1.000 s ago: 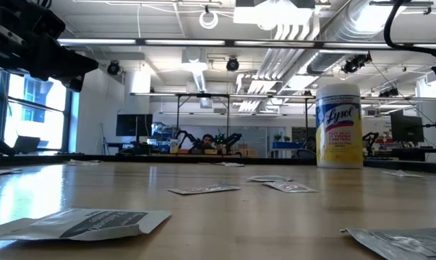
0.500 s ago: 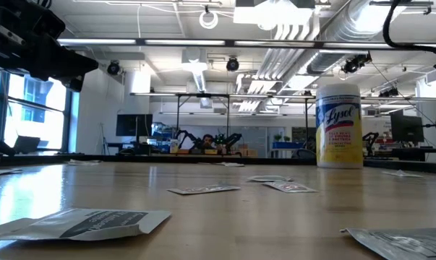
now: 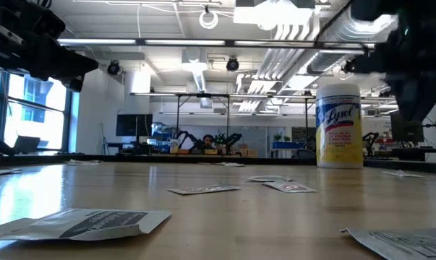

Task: Pick & Place First Aid Supplies
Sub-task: Put the white ointment pack into the top red bin

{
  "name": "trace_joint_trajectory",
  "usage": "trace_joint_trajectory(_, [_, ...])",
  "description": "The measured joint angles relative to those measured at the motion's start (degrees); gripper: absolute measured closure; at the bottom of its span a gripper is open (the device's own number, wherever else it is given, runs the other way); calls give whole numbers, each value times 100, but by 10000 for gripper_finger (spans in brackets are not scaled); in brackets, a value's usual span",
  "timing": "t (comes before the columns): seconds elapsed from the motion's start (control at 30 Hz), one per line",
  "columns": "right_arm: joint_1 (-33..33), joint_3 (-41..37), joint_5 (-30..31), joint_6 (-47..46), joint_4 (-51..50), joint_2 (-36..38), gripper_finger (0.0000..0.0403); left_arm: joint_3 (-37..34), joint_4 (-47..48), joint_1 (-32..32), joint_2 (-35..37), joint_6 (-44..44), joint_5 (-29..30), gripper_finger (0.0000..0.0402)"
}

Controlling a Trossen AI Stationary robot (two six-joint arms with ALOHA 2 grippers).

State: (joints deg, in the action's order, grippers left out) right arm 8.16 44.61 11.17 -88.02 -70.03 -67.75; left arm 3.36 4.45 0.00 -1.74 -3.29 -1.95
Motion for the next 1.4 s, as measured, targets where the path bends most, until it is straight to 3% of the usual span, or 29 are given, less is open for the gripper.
trace_joint_trajectory(0.1, [-664, -574, 39, 33, 367, -4, 300, 0, 0, -1, 0, 0, 0, 400])
trace_joint_trajectory(0.27, [-1623, -1015, 237, 924, 1428, -39, 282, -2, 0, -1, 0, 0, -1, 400])
trace_joint_trajectory(0.5, [-2493, -1634, 258, 1227, 2147, -63, 273, 0, 2, -1, 0, 0, 1, 400])
trace_joint_trajectory(0.77, [-2660, -1948, -104, 1356, 2763, -48, 283, 0, 2, -1, 0, 0, 1, 400])
trace_joint_trajectory(1.07, [-2660, -1874, -276, 1429, 2680, 30, 308, 0, 0, -1, 0, 0, 1, 400])
trace_joint_trajectory(1.4, [-2651, -1592, -742, 1922, 2463, 70, 304, 0, 0, 1, 0, 0, -1, 400])
